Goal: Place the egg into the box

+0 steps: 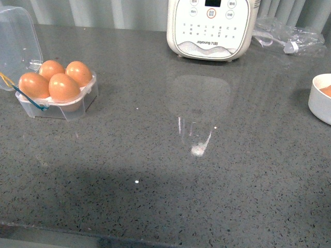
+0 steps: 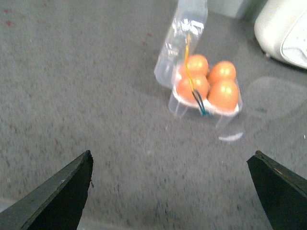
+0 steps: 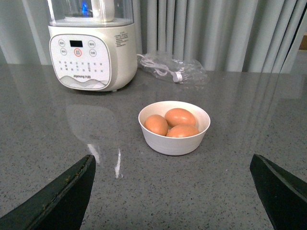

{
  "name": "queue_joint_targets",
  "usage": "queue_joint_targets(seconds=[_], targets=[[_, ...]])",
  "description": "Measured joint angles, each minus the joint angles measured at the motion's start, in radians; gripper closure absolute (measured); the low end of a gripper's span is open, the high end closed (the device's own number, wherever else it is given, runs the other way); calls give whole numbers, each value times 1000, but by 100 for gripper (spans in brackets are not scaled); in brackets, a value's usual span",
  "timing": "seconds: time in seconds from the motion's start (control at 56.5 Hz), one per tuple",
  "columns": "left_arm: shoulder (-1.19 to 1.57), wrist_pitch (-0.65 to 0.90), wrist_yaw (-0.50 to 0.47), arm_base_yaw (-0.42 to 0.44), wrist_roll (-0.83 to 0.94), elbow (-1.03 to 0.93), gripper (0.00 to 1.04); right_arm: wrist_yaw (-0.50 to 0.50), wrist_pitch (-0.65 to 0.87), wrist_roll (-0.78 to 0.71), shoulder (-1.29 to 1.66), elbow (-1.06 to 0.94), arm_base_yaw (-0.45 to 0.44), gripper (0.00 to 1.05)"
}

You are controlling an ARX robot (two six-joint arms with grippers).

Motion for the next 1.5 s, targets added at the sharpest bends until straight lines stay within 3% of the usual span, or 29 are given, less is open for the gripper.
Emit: queue_joint_targets(seconds=[0.159,0.336,0.407,0.903,1.168,1.504], targets=[[412,298,82,190,96,187,7,0,0,0,0,0,0,7],[629,339,103,238,160,346,7,0,0,0,0,0,0,7],[713,330,145,237,185,415,7,0,0,0,0,0,0,7],[990,305,101,188,251,617,7,0,0,0,0,0,0,7],[1025,303,84,143,259,633,7,0,0,0,0,0,0,7],[1004,305,74,27,239,612,7,0,0,0,0,0,0,7]])
